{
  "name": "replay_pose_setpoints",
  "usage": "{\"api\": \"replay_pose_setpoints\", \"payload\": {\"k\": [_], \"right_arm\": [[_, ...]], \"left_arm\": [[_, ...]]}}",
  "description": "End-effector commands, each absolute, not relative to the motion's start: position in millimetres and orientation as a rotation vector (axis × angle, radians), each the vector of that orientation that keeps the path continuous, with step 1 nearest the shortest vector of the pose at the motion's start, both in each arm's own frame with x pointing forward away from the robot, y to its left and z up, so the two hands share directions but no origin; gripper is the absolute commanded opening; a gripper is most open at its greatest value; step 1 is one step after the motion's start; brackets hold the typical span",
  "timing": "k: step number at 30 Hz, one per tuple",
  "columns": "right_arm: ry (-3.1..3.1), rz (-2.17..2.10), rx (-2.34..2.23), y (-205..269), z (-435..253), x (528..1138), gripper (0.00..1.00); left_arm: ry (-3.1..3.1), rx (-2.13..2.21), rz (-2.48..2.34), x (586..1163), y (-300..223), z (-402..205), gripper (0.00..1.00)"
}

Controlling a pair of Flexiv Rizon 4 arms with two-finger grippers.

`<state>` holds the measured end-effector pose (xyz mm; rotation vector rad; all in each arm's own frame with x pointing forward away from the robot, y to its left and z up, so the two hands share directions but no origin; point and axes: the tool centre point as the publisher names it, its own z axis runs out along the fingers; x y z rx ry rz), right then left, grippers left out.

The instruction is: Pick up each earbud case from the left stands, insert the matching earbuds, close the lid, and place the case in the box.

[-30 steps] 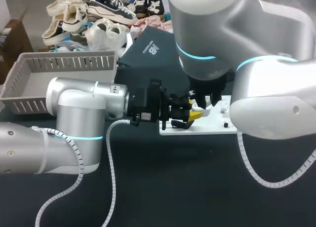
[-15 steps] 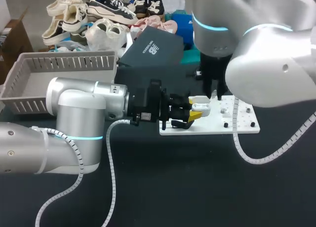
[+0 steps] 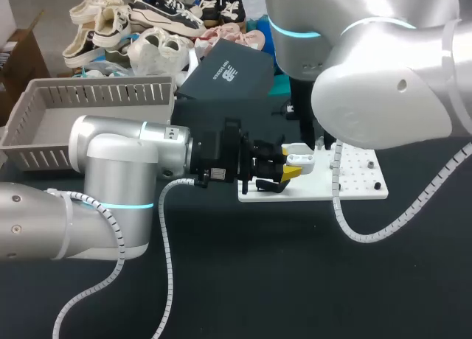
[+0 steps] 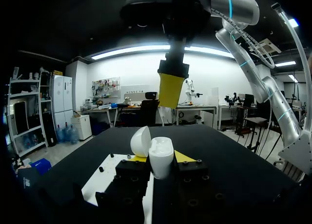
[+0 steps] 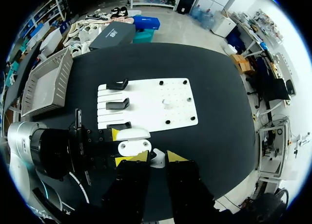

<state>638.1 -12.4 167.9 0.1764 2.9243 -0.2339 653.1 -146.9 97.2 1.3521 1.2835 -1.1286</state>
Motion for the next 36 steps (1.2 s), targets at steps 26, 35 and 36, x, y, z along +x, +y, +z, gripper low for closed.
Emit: {"api": "replay_pose_setpoints", "payload": {"k": [26, 35, 36], "right_arm": [[3.044, -0.189, 0.442, 2, 179, 628, 0.0], [3.036, -0.193, 0.469, 2, 168, 631, 0.0], [3.025, -0.207, 0.472, 3, 166, 632, 0.0]], "left_arm": [[1.283, 1.349, -1.126, 653, -148, 96, 0.0], [1.283, 1.349, -1.126, 653, -148, 96, 0.0], [1.283, 1.349, -1.126, 653, -148, 96, 0.0]]}}
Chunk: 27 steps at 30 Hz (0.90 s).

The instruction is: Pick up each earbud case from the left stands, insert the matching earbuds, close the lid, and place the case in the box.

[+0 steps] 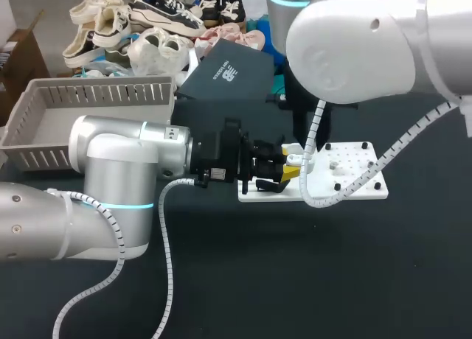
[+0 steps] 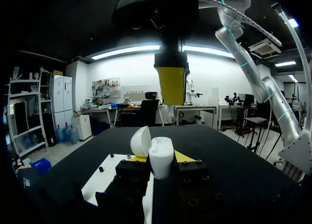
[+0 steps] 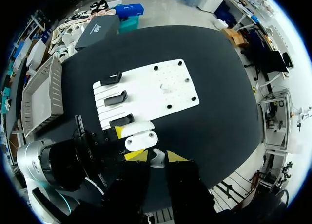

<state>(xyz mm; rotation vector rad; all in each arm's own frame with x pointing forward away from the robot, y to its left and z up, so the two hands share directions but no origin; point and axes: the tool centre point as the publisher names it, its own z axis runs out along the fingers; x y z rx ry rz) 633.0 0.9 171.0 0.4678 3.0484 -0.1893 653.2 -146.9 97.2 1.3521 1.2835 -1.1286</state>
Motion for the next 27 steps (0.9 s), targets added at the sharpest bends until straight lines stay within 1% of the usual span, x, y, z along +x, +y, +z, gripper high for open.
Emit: {"api": "replay_pose_setpoints", "payload": {"k": [1, 27], "right_arm": [[3.017, -0.218, 0.474, 4, 165, 633, 0.0], [2.991, -0.286, 0.507, 5, 147, 646, 0.0]], "left_arm": [[1.283, 1.349, -1.126, 653, -148, 96, 0.0], [1.283, 1.349, -1.126, 653, -148, 96, 0.0]]}}
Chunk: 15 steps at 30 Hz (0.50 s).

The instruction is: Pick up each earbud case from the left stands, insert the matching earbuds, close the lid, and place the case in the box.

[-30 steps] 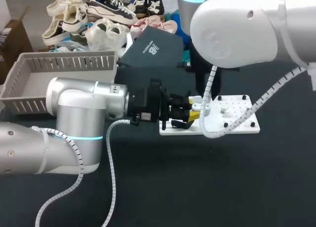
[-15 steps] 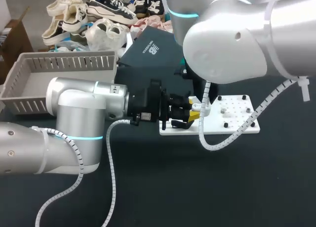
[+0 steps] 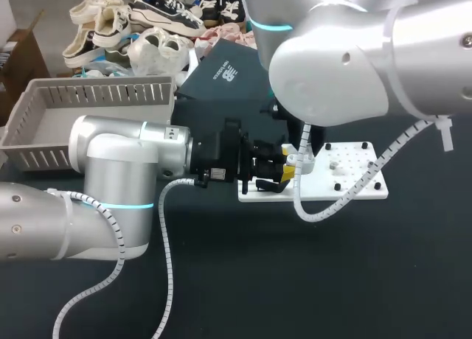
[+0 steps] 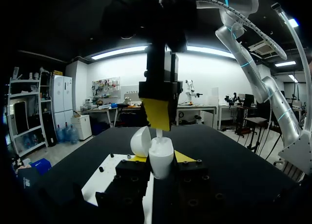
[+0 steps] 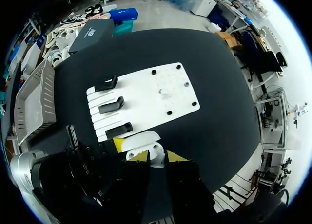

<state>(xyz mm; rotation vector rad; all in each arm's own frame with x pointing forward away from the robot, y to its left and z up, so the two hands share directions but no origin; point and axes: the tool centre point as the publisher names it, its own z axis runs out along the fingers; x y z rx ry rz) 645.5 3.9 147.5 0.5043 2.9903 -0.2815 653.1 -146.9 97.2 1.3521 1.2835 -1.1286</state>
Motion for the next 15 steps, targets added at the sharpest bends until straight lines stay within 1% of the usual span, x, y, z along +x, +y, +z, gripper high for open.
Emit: {"api": "replay_pose_setpoints", "payload": {"k": [1, 15], "right_arm": [[2.992, -0.286, 0.507, 4.9, 146.6, 646.5, 0.0], [2.996, -0.295, 0.518, 3.2, 140.8, 646.8, 0.0]], "left_arm": [[1.283, 1.349, -1.126, 652.9, -147.6, 96.2, 0.0], [1.283, 1.349, -1.126, 652.9, -147.6, 96.2, 0.0]]}}
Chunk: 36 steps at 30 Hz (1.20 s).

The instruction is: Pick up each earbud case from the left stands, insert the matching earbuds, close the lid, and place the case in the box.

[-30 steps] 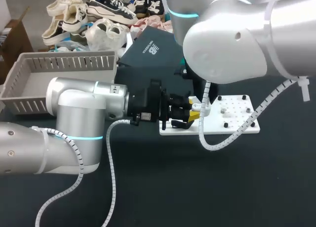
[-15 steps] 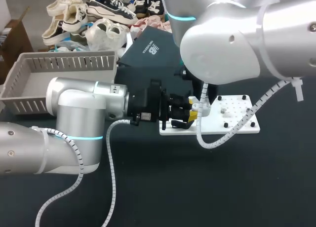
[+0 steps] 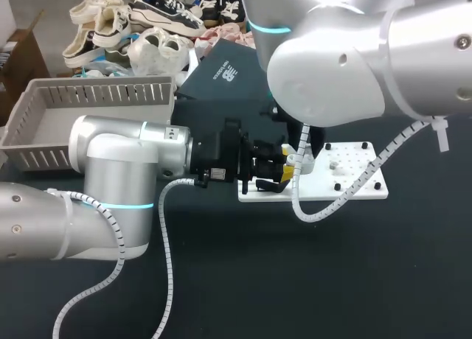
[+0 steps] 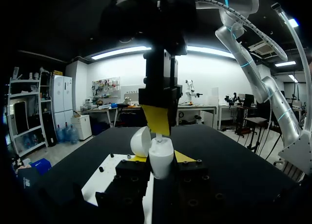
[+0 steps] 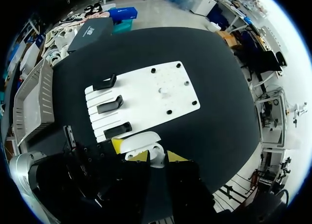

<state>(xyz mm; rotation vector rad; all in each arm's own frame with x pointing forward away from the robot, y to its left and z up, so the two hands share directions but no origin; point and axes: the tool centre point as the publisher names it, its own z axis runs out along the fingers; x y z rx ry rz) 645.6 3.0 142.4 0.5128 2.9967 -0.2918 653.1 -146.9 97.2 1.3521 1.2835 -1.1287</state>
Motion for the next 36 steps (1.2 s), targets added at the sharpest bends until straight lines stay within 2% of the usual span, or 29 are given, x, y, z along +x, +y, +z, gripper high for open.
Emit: {"api": "replay_pose_setpoints", "payload": {"k": [1, 20, 21, 27, 36], "right_arm": [[2.996, -0.295, 0.52, 3.1, 140.6, 646.9, 0.0], [2.989, -0.309, 0.541, 3.1, 134.3, 649.5, 0.0], [2.989, -0.309, 0.54, 3.3, 134.3, 649.4, 0.05], [2.993, -0.304, 0.538, 3.8, 134.1, 649.1, 0.22], [2.995, -0.296, 0.536, 4.3, 134.8, 647.7, 0.29]], "left_arm": [[1.283, 1.349, -1.126, 652.9, -147.6, 96.2, 0.0], [1.283, 1.349, -1.126, 652.9, -147.6, 96.2, 0.0], [1.283, 1.349, -1.126, 652.9, -147.6, 96.2, 0.0], [1.283, 1.349, -1.126, 652.9, -147.6, 96.2, 0.0], [1.283, 1.349, -1.126, 652.9, -147.6, 96.2, 0.0]]}}
